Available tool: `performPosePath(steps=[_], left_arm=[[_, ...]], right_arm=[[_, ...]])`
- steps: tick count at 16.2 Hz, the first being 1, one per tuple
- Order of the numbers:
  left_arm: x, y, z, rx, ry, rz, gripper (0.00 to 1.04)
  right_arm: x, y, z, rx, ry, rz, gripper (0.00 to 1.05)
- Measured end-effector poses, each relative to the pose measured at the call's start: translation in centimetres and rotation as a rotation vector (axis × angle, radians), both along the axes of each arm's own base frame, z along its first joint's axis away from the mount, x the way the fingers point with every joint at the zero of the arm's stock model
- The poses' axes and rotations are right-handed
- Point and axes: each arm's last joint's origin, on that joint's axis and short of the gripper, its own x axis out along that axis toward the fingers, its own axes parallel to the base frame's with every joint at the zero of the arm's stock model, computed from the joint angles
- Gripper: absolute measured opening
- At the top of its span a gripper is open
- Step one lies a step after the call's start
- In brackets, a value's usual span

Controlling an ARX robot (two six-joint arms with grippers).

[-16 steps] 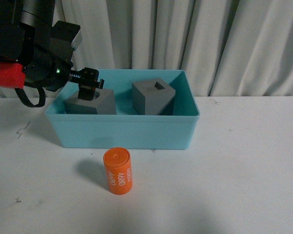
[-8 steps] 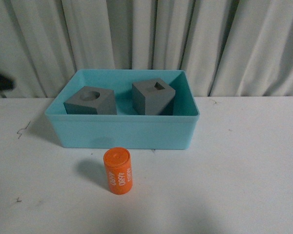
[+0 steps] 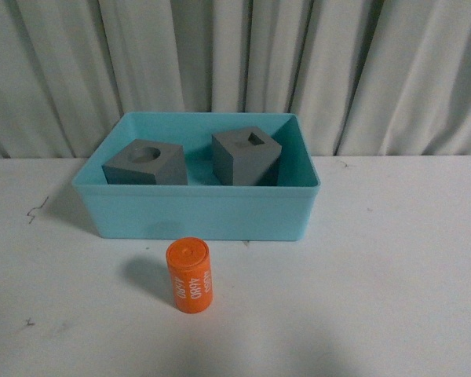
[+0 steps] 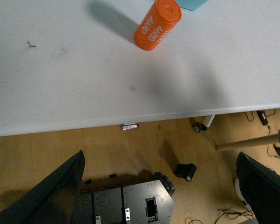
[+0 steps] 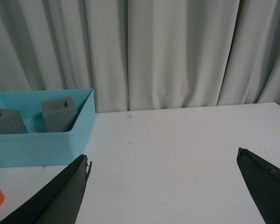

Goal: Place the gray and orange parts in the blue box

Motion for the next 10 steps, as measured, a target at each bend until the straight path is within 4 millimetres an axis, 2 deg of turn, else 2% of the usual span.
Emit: performPosePath(steps=[2, 3, 4, 5, 6, 8, 10], left_arm=[[0.0, 0.1, -0.1, 0.001, 0.008, 0.021, 0.98], [0.7, 0.3, -0.6, 0.109, -0.250, 0.080, 0.91], [0.1, 0.7, -2.0, 0.241, -0.532, 0.201, 0.78], [0.0, 1.0, -1.2, 0.297, -0.719, 0.302, 0.67], [-0.1, 1.1, -0.3, 0.317, -0.808, 0.334, 0.55], [-0.1, 1.1, -1.7, 0.340, -0.787, 0.318, 0.31], [-0.1, 1.0, -1.6, 0.339, -0.800, 0.320, 0.06]], right_arm=[[0.0, 0.0, 0.0, 0.000, 0.001, 0.000, 0.98], [0.0, 0.0, 0.0, 0.000, -0.001, 0.001, 0.98], [0.0, 0.0, 0.0, 0.000, 0.002, -0.005, 0.98], [0.0, 0.0, 0.0, 0.000, 0.002, -0.001, 0.98], [0.0, 0.0, 0.0, -0.001, 0.000, 0.001, 0.98], [0.0, 0.0, 0.0, -0.002, 0.002, 0.001, 0.98], [0.0, 0.0, 0.0, -0.002, 0.001, 0.001, 0.98]])
